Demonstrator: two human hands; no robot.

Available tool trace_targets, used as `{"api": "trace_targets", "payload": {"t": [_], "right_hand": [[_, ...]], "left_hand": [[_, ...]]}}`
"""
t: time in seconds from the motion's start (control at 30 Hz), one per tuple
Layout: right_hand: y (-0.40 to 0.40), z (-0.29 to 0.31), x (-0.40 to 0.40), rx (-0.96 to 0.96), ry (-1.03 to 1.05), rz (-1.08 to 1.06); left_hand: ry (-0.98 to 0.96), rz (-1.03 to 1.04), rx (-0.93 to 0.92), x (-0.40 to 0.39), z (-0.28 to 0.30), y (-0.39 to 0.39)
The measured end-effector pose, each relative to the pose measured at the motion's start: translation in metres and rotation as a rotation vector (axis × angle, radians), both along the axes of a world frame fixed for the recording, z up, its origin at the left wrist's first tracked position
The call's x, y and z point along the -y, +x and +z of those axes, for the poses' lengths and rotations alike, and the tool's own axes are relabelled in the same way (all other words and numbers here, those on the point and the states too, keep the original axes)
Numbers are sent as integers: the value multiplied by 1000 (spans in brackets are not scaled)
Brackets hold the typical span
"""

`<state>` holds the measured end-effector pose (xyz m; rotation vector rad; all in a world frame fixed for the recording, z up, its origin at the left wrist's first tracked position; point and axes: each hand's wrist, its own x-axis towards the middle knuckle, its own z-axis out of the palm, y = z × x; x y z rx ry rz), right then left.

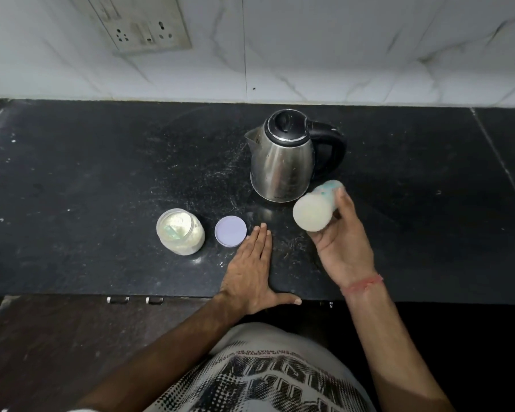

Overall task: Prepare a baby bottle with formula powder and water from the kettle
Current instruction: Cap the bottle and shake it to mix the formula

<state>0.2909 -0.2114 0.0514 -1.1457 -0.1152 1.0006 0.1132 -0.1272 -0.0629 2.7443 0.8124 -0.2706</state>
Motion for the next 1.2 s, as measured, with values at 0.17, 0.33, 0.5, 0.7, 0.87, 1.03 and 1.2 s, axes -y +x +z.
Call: {"api": "trace_targets", "payload": {"t": [0.17, 0.33, 0.5, 0.7, 0.87, 1.03, 1.2], "right_hand": [[2, 4, 6, 126, -39, 30], [-5, 6, 6, 228, -66, 139], [-11, 8, 3, 216, -68, 156], [-12, 2, 5, 247, -71, 244], [-11, 2, 3, 189, -61, 150], [-8, 0, 8, 196, -64, 147], [-9, -4, 8, 156, -92, 255]], "left_hand": [[8, -7, 17, 1, -1, -2], [-17, -8, 37, 0, 1, -3], [-29, 4, 69, 0, 0, -1], [-52, 13, 102, 0, -5, -4], [-46, 19, 87, -6, -6, -2], [-55, 8, 67, -2, -1, -2], [-47, 3, 56, -3, -2, -2]]}}
